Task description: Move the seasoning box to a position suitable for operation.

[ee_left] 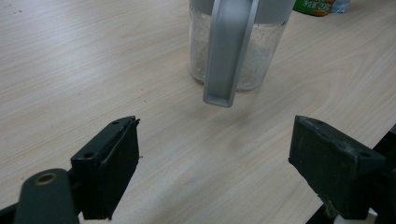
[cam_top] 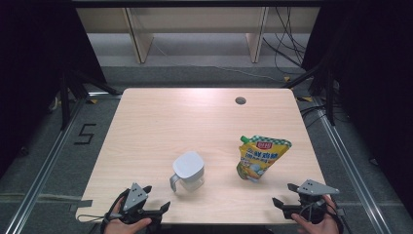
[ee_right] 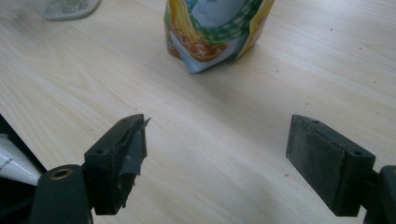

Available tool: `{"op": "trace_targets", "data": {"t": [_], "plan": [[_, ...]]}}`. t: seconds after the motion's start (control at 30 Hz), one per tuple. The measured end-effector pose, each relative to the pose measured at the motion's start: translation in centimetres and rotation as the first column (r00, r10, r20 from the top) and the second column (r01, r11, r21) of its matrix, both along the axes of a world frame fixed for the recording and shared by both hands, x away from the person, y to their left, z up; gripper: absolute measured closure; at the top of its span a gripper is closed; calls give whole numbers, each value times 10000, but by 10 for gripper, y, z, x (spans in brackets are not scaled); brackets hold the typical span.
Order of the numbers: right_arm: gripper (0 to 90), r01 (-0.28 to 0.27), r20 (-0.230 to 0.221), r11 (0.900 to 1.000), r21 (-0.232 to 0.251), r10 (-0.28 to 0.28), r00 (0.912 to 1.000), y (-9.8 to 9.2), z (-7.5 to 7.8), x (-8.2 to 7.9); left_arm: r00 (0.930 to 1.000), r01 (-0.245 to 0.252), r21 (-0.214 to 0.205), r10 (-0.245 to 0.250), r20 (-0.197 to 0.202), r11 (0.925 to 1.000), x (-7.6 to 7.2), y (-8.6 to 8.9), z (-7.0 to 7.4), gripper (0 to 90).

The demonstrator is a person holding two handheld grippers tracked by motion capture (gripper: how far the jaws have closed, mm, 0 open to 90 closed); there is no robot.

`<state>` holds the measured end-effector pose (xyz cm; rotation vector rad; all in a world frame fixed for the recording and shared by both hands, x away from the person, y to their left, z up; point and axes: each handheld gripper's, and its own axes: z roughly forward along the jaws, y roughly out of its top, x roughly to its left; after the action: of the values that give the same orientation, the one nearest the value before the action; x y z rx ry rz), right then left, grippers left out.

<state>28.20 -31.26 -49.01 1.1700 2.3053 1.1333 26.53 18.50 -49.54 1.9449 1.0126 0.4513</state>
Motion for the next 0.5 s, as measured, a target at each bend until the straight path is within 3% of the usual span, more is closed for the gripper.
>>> {"op": "trace_targets", "data": {"t": [0.03, 0.1, 0.17, 0.2, 0.27, 0.37, 0.43, 0.5], "plan": [[215, 126, -101, 9997, 188, -124, 9999, -1, 0, 0, 9996, 214, 240, -218, 168, 9995, 2, -1, 1, 154], [218, 166, -76, 9996, 217, -165, 9998, -1, 0, 0, 9996, 165, 124, -167, 217, 9998, 3, -4, 0, 153], [218, 182, -41, 9997, 181, -182, 9998, -1, -1, 1, 9994, 201, 376, -211, 273, 9991, 6, -6, 2, 154], [218, 425, -260, 9985, 340, -416, 9988, 1, -1, -1, 9992, 273, 360, -283, 275, 9990, 9, -7, 2, 154], [218, 346, -225, 9990, 272, -340, 9992, 1, -1, 0, 9991, 257, 288, -267, 333, 9993, 12, -9, 3, 155], [218, 243, -126, 9996, 147, -241, 9996, -2, 0, 1, 9981, 367, -244, -354, 494, 9990, 15, -15, 4, 161], [222, 462, -311, 9988, 186, -456, 9985, 1, -1, 0, 9954, 625, -145, -613, 738, 9979, 18, -20, 5, 199], [221, 335, -307, 9992, 240, -328, 9990, 1, 0, -1, 9938, 778, -74, -769, 800, 9969, 20, -25, 5, 224]]}}
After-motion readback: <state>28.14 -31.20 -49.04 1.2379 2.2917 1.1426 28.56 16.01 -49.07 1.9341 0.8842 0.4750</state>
